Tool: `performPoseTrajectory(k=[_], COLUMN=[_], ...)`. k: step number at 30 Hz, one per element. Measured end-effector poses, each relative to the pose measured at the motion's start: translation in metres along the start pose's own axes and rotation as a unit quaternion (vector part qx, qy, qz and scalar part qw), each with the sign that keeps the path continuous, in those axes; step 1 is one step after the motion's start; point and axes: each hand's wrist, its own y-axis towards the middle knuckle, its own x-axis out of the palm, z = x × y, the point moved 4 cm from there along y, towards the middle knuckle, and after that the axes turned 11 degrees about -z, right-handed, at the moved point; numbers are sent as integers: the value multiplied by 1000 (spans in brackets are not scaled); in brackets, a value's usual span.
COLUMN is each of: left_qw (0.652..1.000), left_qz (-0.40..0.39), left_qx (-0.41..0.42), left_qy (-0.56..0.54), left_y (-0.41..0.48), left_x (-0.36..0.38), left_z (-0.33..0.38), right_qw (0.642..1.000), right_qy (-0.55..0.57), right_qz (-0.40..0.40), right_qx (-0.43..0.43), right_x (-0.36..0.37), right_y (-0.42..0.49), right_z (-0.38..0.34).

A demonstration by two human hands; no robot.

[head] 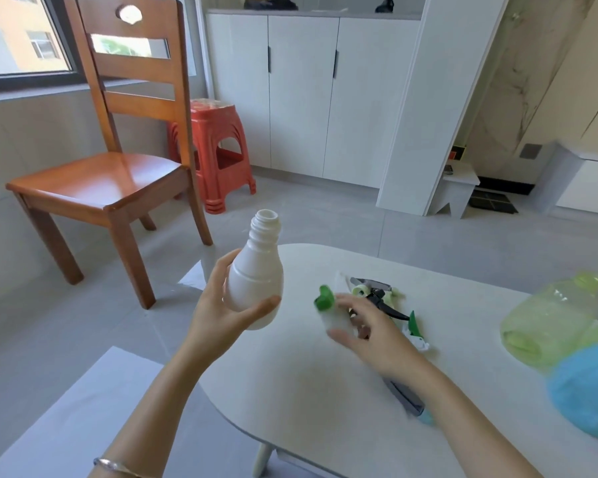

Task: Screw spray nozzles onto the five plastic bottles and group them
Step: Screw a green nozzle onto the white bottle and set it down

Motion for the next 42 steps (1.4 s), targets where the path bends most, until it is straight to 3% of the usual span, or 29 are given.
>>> performPoseTrajectory(k=[2, 4, 13, 17, 26, 29, 36, 42], left_qw=[1000, 999, 996, 995, 991, 986, 987, 984], left_qz=[-3, -11, -30, -16, 9, 0, 26, 4], left_qx=[2, 14, -22, -30, -36, -19, -42, -30], left_qy=[24, 45, 81, 94, 129, 167, 152, 178], left_y=[0, 1, 5, 7, 9, 8, 9, 8], left_x=[2, 7, 22, 22, 19, 22, 15, 20], left_z=[1, 4, -9, -13, -17, -17, -23, -21], right_qw=[984, 962, 885, 868, 902, 909, 889, 909], right_qy=[178, 265, 379, 429, 393, 377, 405, 382], right_qz=[29, 69, 262, 225, 153, 150, 174, 140], right_qx=[-7, -10, -69, -110, -92, -96, -127, -83], right_x=[-16, -33, -91, -105, -109, -106, -115, -107], right_y=[-4, -10, -40, -50, -52, -52, -54, -53], right_z=[-7, -9, 0, -5, 1, -1, -5, -3])
